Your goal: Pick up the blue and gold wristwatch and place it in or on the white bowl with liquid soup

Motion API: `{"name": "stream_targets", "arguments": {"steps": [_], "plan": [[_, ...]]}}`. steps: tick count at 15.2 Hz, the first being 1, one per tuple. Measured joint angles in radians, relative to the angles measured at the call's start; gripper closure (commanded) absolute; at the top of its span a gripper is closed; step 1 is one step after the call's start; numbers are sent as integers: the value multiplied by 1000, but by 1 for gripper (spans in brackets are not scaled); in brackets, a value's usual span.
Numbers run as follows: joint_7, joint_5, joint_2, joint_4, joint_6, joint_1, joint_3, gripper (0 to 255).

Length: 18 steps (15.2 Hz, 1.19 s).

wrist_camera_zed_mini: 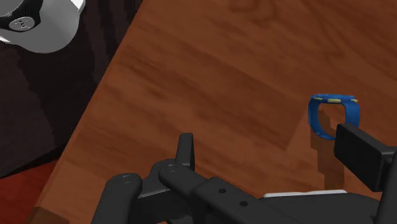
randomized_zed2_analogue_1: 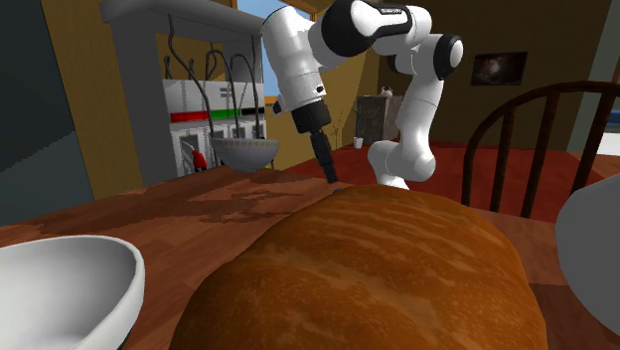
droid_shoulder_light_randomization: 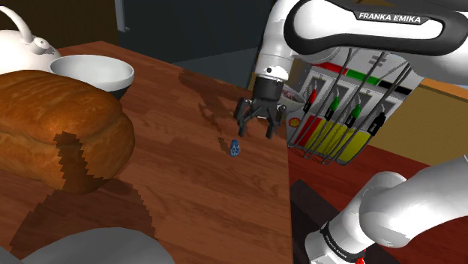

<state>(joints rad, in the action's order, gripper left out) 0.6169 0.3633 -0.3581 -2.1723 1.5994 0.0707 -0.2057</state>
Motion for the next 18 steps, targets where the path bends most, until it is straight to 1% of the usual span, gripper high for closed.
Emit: {"name": "stream_targets", "arguments": {"steps": [3,4,7,12,18], "plan": [[69,60,99,80,25,9,-21,0],[81,72,114,89,32,11,-24,0],[92,89,124,68,65,18,-35,0],[89,106,117,5,126,30,-52,0],[88,107,117,-4,136,31,-54,0]]}}
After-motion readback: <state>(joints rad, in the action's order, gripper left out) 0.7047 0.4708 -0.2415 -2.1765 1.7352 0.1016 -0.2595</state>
